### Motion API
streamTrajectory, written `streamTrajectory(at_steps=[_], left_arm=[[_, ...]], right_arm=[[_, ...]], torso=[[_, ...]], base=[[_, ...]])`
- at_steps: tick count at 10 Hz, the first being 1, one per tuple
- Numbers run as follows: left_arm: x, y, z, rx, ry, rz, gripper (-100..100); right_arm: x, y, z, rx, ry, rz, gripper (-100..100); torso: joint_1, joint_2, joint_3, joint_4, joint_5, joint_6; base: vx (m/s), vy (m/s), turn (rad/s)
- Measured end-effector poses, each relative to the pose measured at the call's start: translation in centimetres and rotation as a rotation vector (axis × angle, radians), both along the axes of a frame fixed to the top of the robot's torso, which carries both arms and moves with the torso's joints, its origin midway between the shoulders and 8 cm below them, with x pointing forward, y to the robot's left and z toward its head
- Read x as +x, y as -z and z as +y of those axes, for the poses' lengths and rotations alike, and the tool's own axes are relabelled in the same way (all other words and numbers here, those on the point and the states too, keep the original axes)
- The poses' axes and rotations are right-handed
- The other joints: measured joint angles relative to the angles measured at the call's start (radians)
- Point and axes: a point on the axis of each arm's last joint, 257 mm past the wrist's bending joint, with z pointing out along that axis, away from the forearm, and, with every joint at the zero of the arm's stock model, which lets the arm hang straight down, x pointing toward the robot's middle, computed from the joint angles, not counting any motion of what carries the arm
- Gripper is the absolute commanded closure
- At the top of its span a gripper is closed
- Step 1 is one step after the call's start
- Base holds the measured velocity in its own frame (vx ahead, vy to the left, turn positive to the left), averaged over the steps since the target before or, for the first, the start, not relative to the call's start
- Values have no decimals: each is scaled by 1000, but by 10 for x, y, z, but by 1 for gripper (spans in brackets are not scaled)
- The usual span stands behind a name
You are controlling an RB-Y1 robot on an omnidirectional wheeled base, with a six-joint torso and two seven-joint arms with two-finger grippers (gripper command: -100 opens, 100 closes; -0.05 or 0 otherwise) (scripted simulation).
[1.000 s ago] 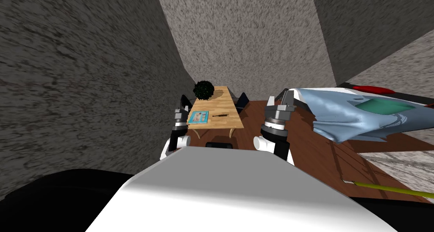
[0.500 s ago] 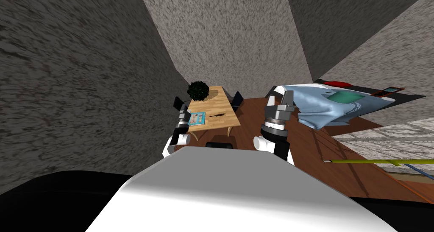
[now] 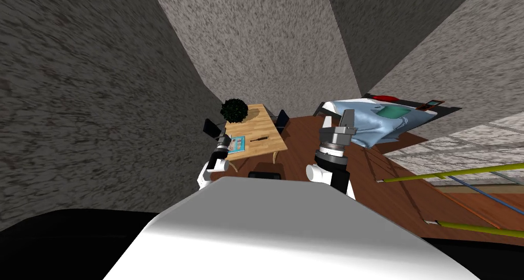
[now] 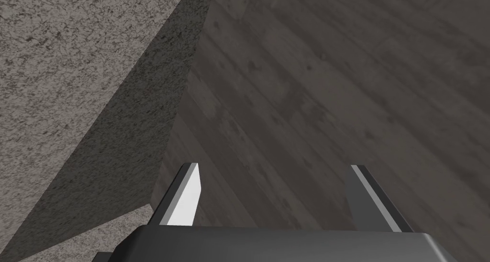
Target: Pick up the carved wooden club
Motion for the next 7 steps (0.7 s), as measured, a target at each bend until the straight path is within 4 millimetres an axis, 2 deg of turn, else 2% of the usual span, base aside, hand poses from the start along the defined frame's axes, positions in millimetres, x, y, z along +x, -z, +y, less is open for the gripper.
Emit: streamTrajectory(at_steps=[7], left_arm=[[20,84,34,-90,-24,222,-100]], right_arm=[[0,0,0,0,0,0,0]], torso=[[0,0,0,0,0,-1]], base=[[-12,21,-185]])
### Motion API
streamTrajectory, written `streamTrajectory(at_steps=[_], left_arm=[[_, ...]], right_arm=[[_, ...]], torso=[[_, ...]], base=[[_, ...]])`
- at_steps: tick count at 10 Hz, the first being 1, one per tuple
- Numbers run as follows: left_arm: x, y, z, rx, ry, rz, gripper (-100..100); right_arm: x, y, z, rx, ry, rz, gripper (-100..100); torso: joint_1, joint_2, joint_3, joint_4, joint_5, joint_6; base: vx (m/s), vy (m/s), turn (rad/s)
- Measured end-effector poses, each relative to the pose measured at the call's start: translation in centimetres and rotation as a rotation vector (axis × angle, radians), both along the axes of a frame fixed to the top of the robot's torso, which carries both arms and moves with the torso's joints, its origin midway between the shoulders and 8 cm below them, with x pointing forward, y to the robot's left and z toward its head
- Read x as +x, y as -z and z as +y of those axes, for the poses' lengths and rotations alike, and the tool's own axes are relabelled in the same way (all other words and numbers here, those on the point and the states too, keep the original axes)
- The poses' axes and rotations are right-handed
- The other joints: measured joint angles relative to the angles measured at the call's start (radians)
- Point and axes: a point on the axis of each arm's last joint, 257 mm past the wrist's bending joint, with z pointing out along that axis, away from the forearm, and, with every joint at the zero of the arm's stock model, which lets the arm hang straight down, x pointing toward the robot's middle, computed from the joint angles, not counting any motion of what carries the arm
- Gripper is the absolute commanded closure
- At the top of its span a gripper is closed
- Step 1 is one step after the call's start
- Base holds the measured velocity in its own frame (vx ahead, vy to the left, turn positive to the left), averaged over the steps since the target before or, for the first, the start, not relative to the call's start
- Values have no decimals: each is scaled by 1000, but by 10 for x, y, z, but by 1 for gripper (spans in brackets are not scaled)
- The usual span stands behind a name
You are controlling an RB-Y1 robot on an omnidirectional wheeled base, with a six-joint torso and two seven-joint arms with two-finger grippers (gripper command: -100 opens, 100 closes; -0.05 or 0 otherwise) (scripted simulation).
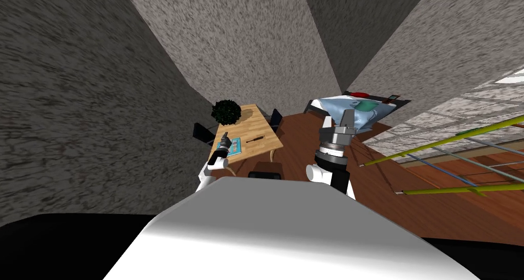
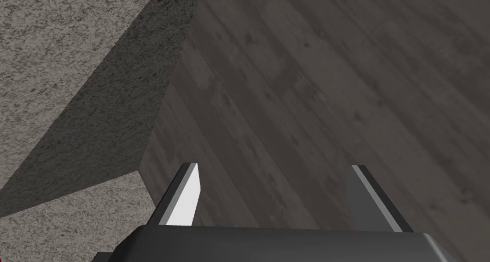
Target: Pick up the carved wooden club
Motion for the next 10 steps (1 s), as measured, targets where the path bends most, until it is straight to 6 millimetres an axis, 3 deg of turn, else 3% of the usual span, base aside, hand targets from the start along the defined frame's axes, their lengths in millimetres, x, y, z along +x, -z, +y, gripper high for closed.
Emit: streamTrajectory(at_steps=[6,10], left_arm=[[5,70,41,-90,-51,201,-100],[5,100,65,-144,-86,306,-100]], right_arm=[[0,0,0,0,0,0,0],[0,0,0,0,0,0,0]], torso=[[0,0,0,0,0,0],[0,0,0,0,0,0]], base=[[-14,23,-188],[-14,17,-123]])
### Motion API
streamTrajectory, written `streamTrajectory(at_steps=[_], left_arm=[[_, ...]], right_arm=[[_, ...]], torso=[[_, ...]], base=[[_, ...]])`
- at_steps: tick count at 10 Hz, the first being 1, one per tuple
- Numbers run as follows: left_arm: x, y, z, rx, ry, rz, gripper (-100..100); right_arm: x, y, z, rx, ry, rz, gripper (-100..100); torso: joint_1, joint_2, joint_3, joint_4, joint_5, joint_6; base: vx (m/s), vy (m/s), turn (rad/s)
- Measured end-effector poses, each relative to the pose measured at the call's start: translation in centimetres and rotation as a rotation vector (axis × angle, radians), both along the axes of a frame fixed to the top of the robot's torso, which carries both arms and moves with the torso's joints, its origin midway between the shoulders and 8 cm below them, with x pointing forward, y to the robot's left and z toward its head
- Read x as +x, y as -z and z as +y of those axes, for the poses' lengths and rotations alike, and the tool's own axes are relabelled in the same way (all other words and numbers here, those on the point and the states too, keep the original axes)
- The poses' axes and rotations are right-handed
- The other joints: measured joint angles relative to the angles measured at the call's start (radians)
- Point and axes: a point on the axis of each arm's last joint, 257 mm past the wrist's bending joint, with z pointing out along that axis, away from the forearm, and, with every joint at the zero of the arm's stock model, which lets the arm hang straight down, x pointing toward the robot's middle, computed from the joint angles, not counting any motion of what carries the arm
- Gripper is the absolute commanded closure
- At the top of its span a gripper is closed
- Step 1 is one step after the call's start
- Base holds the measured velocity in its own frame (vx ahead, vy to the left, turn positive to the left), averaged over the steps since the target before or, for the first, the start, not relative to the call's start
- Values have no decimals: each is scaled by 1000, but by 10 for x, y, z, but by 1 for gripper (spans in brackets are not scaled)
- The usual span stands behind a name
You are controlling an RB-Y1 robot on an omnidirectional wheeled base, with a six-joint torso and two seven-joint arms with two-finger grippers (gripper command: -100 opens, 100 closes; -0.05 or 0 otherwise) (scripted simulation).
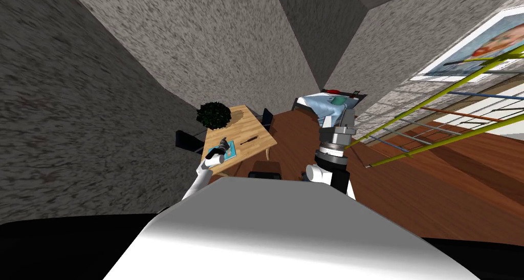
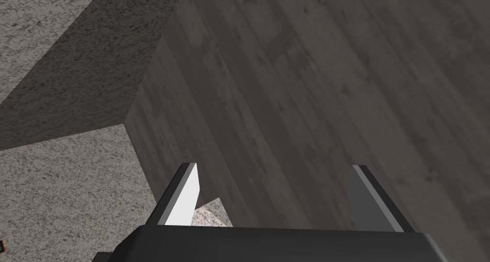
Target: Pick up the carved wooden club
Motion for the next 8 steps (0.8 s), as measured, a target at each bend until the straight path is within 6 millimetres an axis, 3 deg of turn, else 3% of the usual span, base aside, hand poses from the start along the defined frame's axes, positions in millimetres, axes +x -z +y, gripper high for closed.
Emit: streamTrajectory(at_steps=[8], left_arm=[[-18,63,48,-126,-103,217,-100]], right_arm=[[0,0,0,0,0,0,0]], torso=[[0,0,0,0,0,-1]], base=[[-16,20,-181]])
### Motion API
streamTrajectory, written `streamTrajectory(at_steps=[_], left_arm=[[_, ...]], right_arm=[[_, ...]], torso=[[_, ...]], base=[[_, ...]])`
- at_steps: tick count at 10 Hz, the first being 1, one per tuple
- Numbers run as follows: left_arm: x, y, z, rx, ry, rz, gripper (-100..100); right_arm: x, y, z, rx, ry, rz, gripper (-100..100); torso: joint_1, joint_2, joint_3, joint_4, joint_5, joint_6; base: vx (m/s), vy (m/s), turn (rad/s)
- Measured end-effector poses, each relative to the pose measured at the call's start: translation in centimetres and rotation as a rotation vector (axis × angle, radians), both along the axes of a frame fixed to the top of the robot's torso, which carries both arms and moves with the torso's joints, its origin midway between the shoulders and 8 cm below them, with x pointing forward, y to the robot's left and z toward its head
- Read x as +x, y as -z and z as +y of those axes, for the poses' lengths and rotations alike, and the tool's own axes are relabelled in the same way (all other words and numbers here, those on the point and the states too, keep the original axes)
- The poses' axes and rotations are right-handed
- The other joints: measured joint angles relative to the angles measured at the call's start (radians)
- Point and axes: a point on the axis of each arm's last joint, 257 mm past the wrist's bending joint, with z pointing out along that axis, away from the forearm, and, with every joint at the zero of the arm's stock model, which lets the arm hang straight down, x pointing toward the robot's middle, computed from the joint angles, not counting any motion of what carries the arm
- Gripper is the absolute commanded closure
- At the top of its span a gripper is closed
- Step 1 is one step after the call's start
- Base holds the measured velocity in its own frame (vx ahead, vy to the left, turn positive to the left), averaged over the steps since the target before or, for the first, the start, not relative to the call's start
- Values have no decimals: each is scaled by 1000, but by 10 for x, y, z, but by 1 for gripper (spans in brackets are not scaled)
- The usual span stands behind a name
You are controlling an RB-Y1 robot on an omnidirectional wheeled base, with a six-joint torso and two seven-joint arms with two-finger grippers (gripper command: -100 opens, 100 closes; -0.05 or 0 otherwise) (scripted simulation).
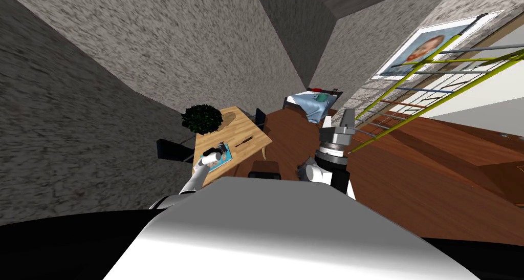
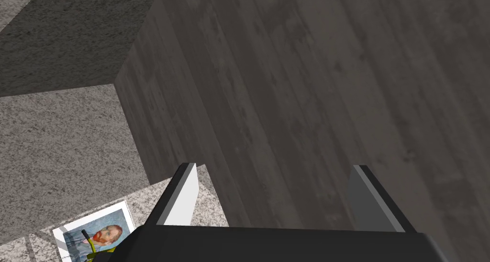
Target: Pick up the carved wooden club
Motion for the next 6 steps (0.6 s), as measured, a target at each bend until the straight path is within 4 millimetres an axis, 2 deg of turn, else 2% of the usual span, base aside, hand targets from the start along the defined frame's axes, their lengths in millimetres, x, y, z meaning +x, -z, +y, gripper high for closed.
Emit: streamTrajectory(at_steps=[4,6], left_arm=[[-12,22,25,-80,-68,102,-100],[-20,30,34,-122,-102,148,-100]], right_arm=[[0,0,0,0,0,0,0],[0,0,0,0,0,0,0]], torso=[[1,0,0,0,0,0],[0,0,0,0,0,0]], base=[[-20,25,-185],[-11,14,-72]])
